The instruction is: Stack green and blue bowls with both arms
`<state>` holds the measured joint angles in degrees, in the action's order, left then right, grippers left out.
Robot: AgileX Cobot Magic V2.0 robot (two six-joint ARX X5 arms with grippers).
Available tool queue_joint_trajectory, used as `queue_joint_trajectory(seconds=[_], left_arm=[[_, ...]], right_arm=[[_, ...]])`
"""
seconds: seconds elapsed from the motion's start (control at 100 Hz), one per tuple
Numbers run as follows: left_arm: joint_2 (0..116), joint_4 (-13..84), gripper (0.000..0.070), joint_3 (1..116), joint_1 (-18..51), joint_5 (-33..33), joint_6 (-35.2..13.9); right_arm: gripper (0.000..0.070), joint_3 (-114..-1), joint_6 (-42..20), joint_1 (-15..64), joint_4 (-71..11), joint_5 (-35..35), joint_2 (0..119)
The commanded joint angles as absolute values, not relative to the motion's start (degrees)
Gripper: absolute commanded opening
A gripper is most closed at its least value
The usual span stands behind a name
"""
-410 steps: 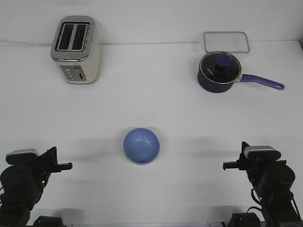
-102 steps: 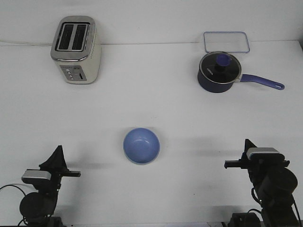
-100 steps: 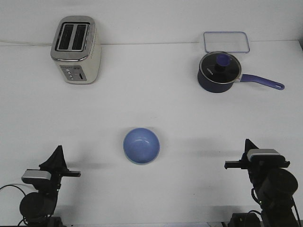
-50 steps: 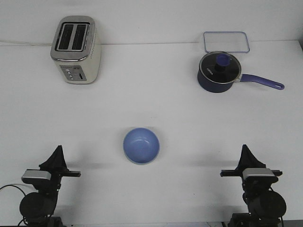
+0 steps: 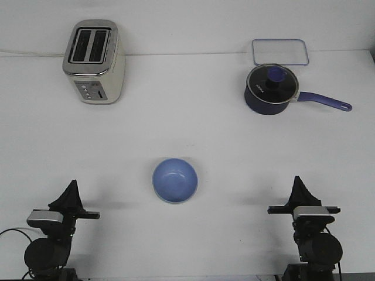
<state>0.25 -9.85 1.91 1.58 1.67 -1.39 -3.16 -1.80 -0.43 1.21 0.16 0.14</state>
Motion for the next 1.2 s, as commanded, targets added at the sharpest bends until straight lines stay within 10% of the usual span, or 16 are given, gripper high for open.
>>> queue_joint_trajectory(seconds=[0.0,1.19], left_arm=[[0.19,-10.44,0.0011,0.80,1.63,1.74,-1.13],[0.19,-10.44,0.0011,0.80,1.63,1.76,-1.13]], right_arm=[[0.0000,-2.35,-1.69,-0.49,4.05,0.21,0.08],[0.0000,-0.73,-1.69,-0.49,7.44,0.21,0.08]])
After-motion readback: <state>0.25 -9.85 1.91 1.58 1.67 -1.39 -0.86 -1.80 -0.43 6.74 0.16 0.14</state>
